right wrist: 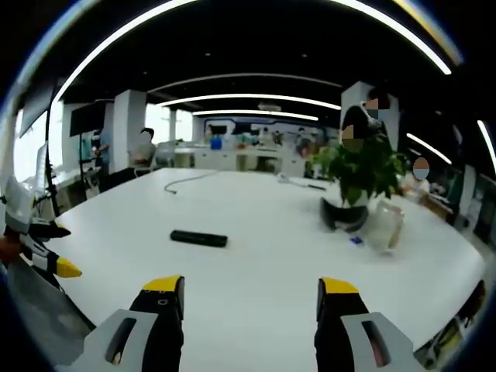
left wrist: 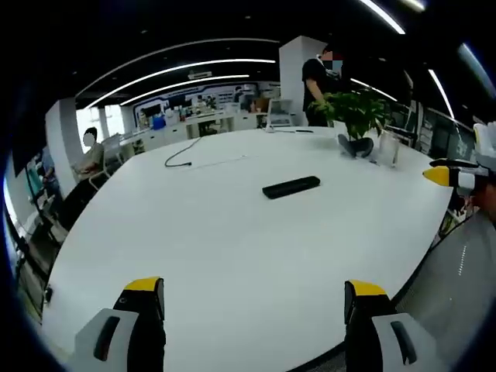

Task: Press the specified remote control buttons in sequence, fully releasing each button before pressing the next.

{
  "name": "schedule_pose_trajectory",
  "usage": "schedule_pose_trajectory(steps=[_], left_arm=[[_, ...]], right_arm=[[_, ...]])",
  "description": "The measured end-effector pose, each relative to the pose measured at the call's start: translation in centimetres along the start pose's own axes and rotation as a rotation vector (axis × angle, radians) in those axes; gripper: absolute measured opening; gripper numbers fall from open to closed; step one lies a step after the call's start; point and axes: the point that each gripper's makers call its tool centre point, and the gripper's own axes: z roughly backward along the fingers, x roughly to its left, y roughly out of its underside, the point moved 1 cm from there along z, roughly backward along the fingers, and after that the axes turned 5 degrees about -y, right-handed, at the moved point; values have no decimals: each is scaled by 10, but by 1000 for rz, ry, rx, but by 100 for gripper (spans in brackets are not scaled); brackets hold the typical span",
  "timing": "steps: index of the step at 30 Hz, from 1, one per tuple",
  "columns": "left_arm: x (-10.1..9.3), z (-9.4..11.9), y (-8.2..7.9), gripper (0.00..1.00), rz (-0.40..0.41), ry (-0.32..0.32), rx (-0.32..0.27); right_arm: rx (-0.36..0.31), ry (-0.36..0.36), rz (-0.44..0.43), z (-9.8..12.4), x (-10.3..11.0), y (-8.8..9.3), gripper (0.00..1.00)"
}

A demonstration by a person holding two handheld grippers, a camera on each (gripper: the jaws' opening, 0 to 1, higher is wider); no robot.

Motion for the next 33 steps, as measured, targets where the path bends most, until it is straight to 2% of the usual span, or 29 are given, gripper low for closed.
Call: schedule_pose_trajectory(steps=[25,33], left_arm=[[1,0,2,98,5,-8,16],[3,0,-1,100,3,-21,-5]], right_arm=[[4,8,5,0,-1,1,67],[4,2,9,0,-1,1,67]])
